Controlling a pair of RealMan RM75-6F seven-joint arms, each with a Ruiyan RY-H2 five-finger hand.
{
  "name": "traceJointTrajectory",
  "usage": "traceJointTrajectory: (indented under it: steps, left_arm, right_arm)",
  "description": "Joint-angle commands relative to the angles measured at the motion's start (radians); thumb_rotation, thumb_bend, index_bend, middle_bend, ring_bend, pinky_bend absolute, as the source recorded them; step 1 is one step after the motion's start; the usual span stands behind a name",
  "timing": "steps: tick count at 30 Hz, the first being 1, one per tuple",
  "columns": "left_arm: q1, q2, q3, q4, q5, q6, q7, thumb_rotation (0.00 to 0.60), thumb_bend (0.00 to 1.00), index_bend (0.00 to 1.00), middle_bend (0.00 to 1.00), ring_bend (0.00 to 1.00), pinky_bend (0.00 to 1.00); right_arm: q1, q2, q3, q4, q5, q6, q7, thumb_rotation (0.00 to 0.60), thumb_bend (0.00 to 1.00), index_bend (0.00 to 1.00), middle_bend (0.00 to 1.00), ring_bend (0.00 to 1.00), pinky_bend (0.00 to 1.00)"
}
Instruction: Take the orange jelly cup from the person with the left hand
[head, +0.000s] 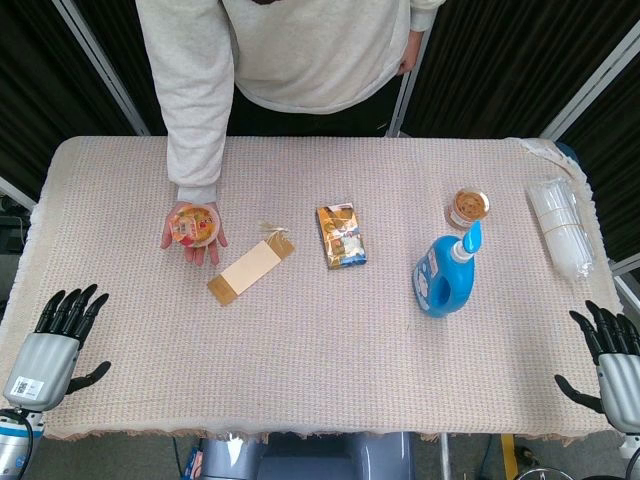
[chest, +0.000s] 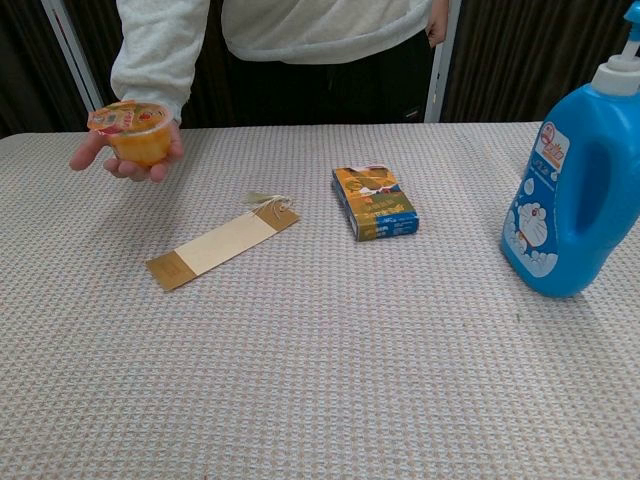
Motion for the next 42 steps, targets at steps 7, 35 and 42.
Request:
traceJointTrajectory:
  steps: [7, 35, 42]
  left_arm:
    - [0.001, 0.001, 0.001, -0.001, 0.003, 0.0, 0.002, 0.6, 0.2, 0.01, 0.0, 0.0, 0.0]
    - [-0.437, 0.03, -0.363, -0.202, -0.695, -0.387, 0.457, 0.6, 0.1, 0.07, 0.0, 0.0, 0.07]
    - [-0.621, -0.076, -0.429, -0.151, -1.001, -0.372, 0.637, 0.6, 0.1, 0.1, 0.0, 0.02, 0.12]
  right_arm:
    - [0.0, 0.0, -0.001, 0.001, -0.002, 0.001, 0.001, 0.6, 0.11, 0.11, 0.0, 0.0, 0.0]
    - [0.007, 0.011, -0.009, -0.005, 0.0, -0.026, 0.021, 0.6, 0.11, 0.12, 0.0, 0.0, 0.0]
    - [0.008, 0.024, -0.014, -0.012, 0.011, -0.043, 0.03, 0.6, 0.11, 0.12, 0.0, 0.0, 0.0]
